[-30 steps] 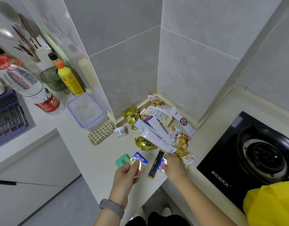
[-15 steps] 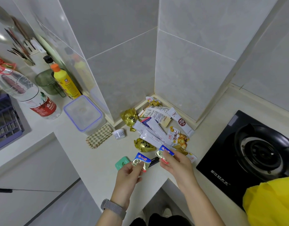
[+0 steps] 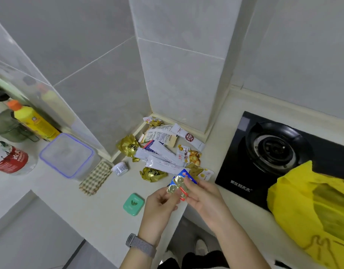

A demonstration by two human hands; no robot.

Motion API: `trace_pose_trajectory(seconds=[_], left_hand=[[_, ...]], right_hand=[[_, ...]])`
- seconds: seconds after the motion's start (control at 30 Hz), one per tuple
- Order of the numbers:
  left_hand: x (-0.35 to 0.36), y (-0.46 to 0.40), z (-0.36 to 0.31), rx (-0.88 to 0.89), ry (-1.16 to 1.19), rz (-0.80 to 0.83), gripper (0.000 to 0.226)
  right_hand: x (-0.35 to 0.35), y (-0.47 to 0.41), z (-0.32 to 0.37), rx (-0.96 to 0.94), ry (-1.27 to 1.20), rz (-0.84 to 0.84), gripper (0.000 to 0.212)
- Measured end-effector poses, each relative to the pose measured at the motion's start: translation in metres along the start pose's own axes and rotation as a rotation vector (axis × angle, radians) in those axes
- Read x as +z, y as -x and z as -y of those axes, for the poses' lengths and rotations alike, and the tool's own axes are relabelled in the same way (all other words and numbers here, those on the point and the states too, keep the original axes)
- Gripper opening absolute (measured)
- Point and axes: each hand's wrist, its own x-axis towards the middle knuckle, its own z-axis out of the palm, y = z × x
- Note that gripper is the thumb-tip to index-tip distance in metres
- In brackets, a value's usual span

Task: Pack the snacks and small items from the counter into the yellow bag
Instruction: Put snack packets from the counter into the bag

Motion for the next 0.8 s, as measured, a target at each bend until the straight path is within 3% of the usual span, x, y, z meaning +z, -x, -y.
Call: trace_pose_trajectory(seconds=[0.13,0.5,0.8], left_hand=[[0.016,0.004,-0.004,0.023,0.0,0.134,0.012],[0.072,0.023,0.005,-0.008,-0.012,0.39,0.041],[0.115,0.046,0.006,-0.046,-0.068,0.549,0.011]], right_hand=[[-0.016,0.016,0.0,-0.061,-0.055,-0.103,0.029],[-0.066,0.078,-0.001,-0.271,0.061,-0.433,0.023],[-0.108,0.108,0.002,-0.335,-0.06,-0.574,0.022]])
